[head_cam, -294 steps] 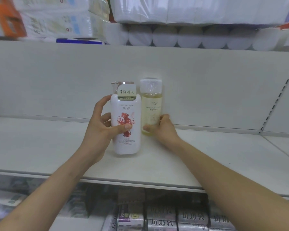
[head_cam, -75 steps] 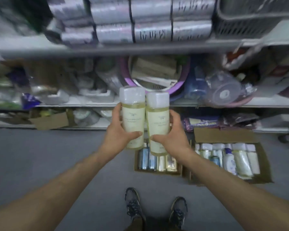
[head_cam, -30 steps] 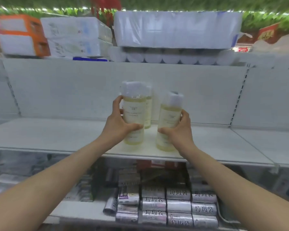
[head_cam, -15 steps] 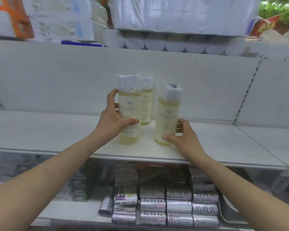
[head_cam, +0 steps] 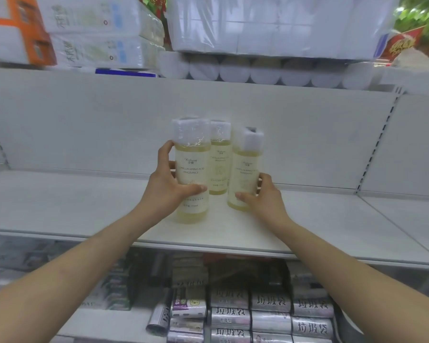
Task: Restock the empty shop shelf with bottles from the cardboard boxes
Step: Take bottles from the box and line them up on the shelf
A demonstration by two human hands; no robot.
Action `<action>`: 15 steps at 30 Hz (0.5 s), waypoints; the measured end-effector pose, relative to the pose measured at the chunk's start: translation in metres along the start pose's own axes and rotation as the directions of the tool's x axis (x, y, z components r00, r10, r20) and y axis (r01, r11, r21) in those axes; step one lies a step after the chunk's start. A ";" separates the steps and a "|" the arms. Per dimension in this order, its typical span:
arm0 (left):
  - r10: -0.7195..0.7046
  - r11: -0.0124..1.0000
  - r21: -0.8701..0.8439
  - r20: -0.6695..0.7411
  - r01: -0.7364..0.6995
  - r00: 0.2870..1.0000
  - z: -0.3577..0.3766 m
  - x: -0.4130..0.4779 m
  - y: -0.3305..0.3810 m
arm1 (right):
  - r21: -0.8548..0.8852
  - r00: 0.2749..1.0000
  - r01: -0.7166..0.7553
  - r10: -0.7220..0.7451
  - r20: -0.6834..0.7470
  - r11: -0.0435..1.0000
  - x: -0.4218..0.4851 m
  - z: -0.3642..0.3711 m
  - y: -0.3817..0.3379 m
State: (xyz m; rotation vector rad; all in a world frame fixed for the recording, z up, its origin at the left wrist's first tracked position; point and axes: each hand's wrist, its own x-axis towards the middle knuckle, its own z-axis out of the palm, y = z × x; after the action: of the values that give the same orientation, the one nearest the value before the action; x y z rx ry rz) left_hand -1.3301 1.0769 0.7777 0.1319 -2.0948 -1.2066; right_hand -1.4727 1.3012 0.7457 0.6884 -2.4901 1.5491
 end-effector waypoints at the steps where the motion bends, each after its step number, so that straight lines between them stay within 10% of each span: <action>1: 0.001 1.000 0.003 0.003 -0.001 1.000 0.000 0.000 0.000 | -0.002 1.000 0.000 0.000 -0.013 1.000 0.002 0.001 0.000; 15: 0.004 1.000 0.020 0.001 -0.004 1.000 -0.006 0.004 -0.010 | 0.037 0.999 -0.049 0.050 -0.022 0.998 0.059 0.021 0.012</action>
State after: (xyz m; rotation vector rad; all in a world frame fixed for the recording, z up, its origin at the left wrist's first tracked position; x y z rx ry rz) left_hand -1.3322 1.0656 0.7737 0.1363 -2.1077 -1.1835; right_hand -1.5277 1.2688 0.7458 0.6148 -2.4861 1.6141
